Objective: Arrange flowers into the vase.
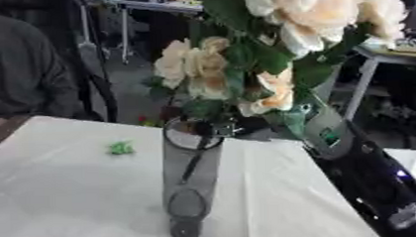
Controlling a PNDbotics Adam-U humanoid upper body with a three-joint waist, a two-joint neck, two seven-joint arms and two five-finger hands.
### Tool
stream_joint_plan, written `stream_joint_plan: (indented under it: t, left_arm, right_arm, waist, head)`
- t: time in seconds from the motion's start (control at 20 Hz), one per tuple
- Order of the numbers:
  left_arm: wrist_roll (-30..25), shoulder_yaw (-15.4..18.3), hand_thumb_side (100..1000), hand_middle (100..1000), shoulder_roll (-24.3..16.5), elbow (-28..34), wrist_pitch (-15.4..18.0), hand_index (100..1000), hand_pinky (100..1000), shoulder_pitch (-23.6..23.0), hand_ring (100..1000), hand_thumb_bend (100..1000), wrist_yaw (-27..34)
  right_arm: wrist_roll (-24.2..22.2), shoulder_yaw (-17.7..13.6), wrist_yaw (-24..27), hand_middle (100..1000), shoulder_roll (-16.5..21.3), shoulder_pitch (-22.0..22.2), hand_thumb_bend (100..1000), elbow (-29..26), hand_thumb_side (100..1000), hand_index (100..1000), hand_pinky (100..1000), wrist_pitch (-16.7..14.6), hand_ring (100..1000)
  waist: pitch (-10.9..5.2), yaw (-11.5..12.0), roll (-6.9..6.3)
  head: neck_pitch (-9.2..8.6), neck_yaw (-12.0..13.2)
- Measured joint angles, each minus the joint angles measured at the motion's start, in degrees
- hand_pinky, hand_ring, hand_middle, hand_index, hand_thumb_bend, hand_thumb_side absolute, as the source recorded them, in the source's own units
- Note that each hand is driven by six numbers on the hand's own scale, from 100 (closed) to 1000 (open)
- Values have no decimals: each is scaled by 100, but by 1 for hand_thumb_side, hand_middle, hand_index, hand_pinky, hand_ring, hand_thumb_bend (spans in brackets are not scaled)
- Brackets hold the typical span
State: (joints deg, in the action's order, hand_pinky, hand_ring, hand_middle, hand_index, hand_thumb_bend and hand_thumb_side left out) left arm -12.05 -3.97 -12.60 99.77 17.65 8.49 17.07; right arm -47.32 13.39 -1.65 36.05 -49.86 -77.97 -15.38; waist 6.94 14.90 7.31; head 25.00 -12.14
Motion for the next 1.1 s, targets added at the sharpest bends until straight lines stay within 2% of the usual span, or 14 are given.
stream_joint_plan:
  t: [0.2, 0.5, 1.1]
  left_arm:
    - [1, 0, 653, 798, 0, 0, 1, 824, 831, 0, 764, 889, 0]
    - [2, 1, 653, 798, 0, -1, 1, 825, 831, 0, 764, 889, 0]
    - [3, 2, 653, 798, 0, -2, 2, 825, 831, 0, 764, 889, 0]
  right_arm:
    - [32, -23, 17, 911, 2, 34, 302, 0, 868, 1000, 997, -1, 1000]
    - [225, -54, 12, 1000, 11, 43, 311, -6, 849, 1000, 1000, -36, 1000]
    - [387, -47, -375, 1000, 49, 147, 325, -108, 841, 1000, 1000, -193, 1000]
  waist:
    - [0, -5, -15]
    - [-2, -7, -19]
    - [-2, -21, -21]
  head:
    - [0, 0]
    - [0, 1]
    - [0, 3]
